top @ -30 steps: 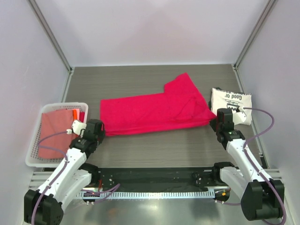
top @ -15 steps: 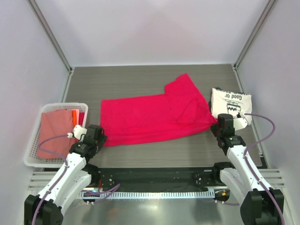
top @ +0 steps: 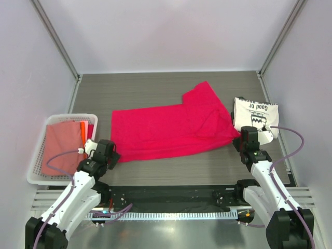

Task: Fold and stack the t-shirts
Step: Fold the tshirt

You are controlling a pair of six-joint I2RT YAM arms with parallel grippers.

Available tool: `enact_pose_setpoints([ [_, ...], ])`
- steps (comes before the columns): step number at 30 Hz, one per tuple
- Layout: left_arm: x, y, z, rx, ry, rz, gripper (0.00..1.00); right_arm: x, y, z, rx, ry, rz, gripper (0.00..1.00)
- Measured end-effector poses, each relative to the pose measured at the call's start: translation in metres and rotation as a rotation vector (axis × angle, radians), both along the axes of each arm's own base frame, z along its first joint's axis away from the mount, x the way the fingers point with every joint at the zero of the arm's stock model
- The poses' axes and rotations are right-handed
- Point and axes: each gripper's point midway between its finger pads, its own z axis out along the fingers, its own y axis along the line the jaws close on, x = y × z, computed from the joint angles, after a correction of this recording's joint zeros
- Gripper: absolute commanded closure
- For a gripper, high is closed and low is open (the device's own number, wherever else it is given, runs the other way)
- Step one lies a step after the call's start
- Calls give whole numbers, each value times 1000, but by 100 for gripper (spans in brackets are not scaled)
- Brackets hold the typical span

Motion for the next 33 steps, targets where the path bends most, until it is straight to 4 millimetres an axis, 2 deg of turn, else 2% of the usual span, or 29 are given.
enact_pose_setpoints([
  [5, -4, -4, -4, -25, 15, 5, 64, 0, 0, -4, 2, 16, 0, 99],
  [7, -6, -4, -9, -26, 33, 9, 66, -1, 1, -5, 4, 21, 1, 99],
  [10, -11, -4, -18, -27, 67, 20, 74, 0, 1, -6, 5, 23, 2, 99],
  [12, -14, -3, -23, -24, 83, 24, 75, 0, 1, -6, 6, 23, 3, 99],
  [13, -14, -3, -23, -25, 84, 26, 74, 0, 1, -6, 6, 23, 3, 99],
  [16, -13, -3, -24, -34, 80, 35, 56, 0, 1, -6, 6, 23, 3, 99],
  [17, -13, -4, -23, -37, 77, 37, 53, 0, 1, -6, 6, 23, 3, 99],
  [22, -8, -6, -22, -45, 67, 39, 53, 0, 2, -7, 9, 28, 6, 99],
  [24, -6, -6, -23, -44, 70, 40, 56, 0, 3, -7, 11, 29, 7, 99],
  [25, -4, -7, -23, -46, 69, 41, 68, 0, 3, -7, 11, 28, 7, 99],
  [27, -2, -8, -27, -42, 78, 41, 80, 0, 3, -7, 12, 25, 8, 99],
  [28, 0, -8, -27, -41, 74, 41, 100, 1, 3, -7, 13, 24, 9, 99],
  [33, 8, -8, -29, -23, 47, 38, 100, 1, 4, -6, 17, 22, 12, 99],
])
